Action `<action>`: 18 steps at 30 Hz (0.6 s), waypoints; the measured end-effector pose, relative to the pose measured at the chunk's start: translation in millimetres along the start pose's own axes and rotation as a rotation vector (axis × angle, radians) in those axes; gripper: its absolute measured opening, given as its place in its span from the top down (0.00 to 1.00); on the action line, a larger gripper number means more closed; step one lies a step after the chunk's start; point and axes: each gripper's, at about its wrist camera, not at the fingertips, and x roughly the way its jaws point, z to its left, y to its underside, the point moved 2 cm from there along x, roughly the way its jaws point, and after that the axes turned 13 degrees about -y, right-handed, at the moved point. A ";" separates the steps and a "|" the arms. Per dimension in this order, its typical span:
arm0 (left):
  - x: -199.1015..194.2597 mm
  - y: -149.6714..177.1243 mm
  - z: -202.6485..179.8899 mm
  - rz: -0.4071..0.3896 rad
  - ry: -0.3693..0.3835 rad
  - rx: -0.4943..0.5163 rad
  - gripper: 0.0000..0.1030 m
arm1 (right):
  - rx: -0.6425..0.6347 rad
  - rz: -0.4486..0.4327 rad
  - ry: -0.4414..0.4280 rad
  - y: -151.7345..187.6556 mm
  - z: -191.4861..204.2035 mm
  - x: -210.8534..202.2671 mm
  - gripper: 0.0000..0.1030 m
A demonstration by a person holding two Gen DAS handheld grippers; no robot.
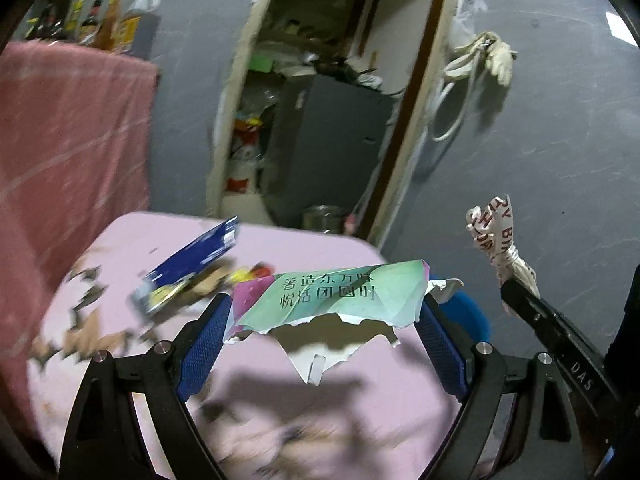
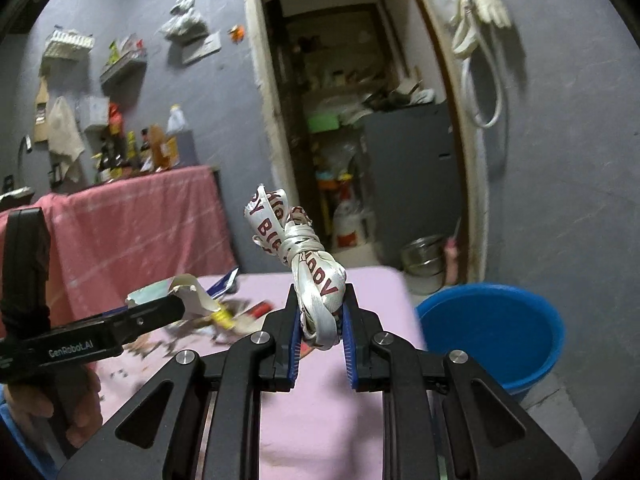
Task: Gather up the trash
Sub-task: 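Lift the ribbon and green paper and carry both over the blue basin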
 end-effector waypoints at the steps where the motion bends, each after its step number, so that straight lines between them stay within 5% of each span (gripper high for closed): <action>1: 4.7 -3.9 -8.4 -0.010 0.008 0.002 0.16 | -0.006 -0.014 0.023 -4.2 -7.0 -2.1 0.84; 11: 56.8 -29.6 -85.2 -0.097 0.050 0.034 0.15 | -0.005 -0.098 0.200 -21.1 -73.3 -11.2 0.81; 18: 114.9 -27.5 -127.7 -0.014 0.039 0.102 0.14 | 0.071 -0.075 0.284 -4.5 -132.3 -6.4 0.81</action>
